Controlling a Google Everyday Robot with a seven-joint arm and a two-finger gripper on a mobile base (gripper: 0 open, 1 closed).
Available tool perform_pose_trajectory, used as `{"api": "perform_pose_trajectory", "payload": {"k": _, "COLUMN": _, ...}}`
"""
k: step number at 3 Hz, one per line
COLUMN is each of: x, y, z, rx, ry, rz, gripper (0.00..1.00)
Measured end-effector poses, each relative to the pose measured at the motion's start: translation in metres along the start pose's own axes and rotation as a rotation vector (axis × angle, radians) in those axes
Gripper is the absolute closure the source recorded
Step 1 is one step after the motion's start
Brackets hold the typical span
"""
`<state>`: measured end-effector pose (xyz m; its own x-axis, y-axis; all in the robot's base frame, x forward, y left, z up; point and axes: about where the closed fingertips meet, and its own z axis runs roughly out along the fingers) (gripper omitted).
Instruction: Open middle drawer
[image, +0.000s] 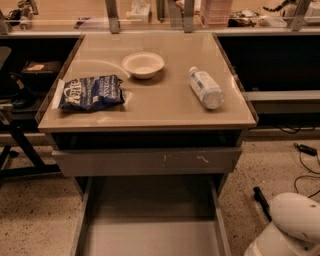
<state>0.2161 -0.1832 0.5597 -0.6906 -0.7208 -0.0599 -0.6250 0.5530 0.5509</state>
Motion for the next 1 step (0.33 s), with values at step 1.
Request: {"api": "perform_pose_trajectory", "payload": {"k": 1, "x": 0.0504, "y": 0.0182, "z": -0.0471, "rx": 0.074, "ry": -0.072, "rz": 0.144, "gripper": 0.00}}
